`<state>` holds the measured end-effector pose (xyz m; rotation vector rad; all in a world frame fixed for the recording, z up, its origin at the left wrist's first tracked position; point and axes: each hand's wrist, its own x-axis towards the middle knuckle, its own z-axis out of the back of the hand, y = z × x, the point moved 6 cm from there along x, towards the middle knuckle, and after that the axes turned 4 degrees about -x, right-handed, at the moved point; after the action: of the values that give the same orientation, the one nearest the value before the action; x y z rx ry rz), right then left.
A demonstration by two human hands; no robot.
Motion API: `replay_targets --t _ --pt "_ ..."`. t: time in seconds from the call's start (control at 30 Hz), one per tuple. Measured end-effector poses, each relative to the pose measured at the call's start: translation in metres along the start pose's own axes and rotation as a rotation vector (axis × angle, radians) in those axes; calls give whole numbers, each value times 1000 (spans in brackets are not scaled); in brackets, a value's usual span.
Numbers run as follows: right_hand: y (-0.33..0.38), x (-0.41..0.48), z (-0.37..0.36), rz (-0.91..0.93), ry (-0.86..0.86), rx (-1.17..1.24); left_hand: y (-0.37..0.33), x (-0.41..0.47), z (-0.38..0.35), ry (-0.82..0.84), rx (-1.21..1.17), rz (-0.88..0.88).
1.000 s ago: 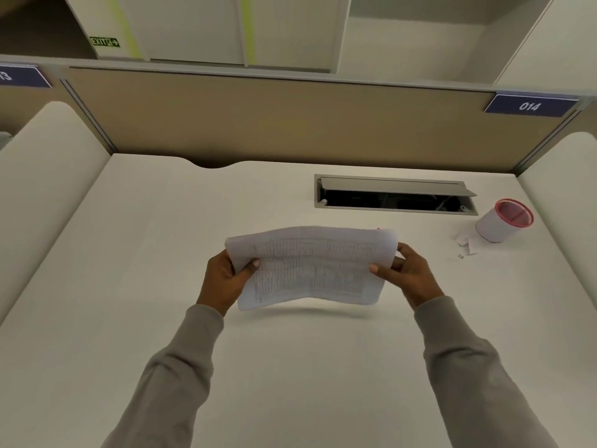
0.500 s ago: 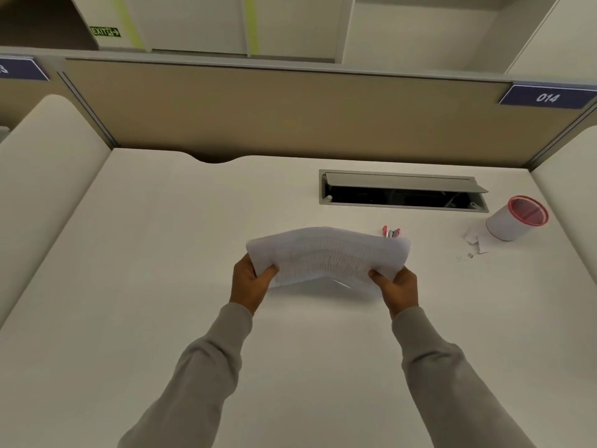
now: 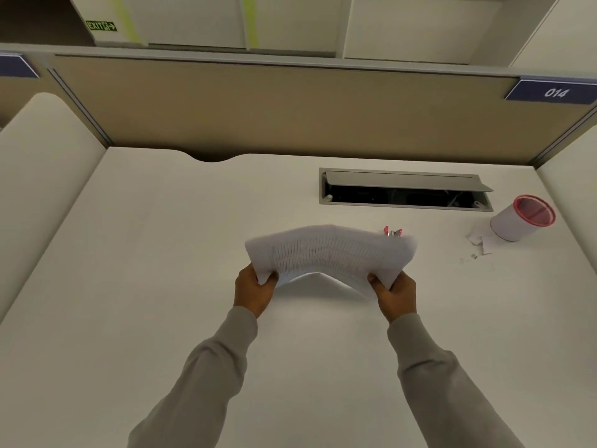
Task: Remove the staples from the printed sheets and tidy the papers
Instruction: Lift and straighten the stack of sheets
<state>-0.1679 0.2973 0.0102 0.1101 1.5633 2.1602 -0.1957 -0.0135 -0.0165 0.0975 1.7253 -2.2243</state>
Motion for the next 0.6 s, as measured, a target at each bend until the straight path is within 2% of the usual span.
replay_targets --t 0.13,0.23,0.3,0.47,0.6 --pt "15 -3 9 66 38 0 -32 1 14 78 31 -177" --pt "19 -5 16 20 58 95 -58 0 31 114 -68 -240" --pt "20 -10 18 -52 74 217 -73 -3 45 66 -215 -213" --pt "36 -42 5 -200 167 529 -91 -19 51 -27 -834 -69" --pt "39 -71 -12 -294 227 651 -111 -37 32 2 -977 -127"
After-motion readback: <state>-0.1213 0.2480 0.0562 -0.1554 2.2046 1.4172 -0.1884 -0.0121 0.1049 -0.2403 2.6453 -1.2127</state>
